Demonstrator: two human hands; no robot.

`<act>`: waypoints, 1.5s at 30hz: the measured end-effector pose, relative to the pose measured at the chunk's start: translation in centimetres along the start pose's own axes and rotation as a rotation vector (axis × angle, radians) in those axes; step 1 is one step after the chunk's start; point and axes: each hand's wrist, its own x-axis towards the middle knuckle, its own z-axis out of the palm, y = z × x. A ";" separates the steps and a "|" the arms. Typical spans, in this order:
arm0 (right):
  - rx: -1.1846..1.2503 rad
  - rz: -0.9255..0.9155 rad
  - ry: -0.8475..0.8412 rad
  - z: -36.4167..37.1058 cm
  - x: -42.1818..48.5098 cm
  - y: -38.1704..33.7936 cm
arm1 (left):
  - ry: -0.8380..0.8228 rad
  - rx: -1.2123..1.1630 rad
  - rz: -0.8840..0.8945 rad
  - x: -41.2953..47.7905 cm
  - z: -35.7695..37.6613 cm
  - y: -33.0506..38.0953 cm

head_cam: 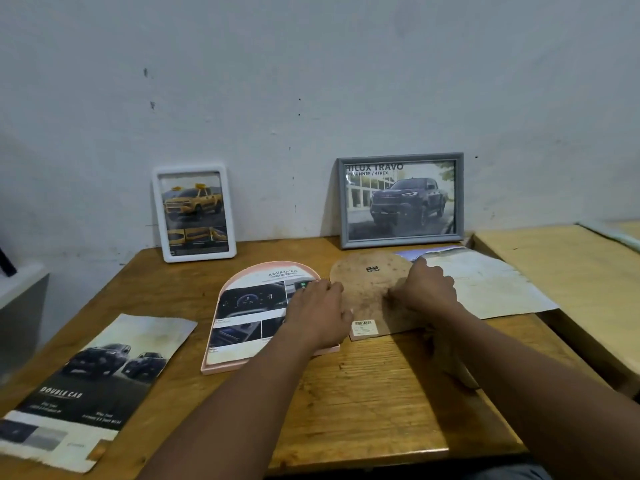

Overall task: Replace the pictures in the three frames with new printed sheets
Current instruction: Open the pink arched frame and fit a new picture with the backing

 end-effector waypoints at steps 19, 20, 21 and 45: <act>-0.056 0.095 0.043 -0.7 0.2 -0.1 | 0.070 -0.262 -0.076 0.2 0.3 -0.3; -0.008 0.088 0.055 -0.9 0.1 -0.2 | 0.074 -0.286 -0.086 0.2 0.3 -0.3; 0.040 0.070 0.066 -1.1 0.1 -0.3 | 0.073 -0.313 -0.097 0.2 0.3 -0.3; 0.260 -0.170 -0.016 4.5 -6.7 -14.0 | 0.100 -0.375 -0.311 -8.0 -2.9 -14.5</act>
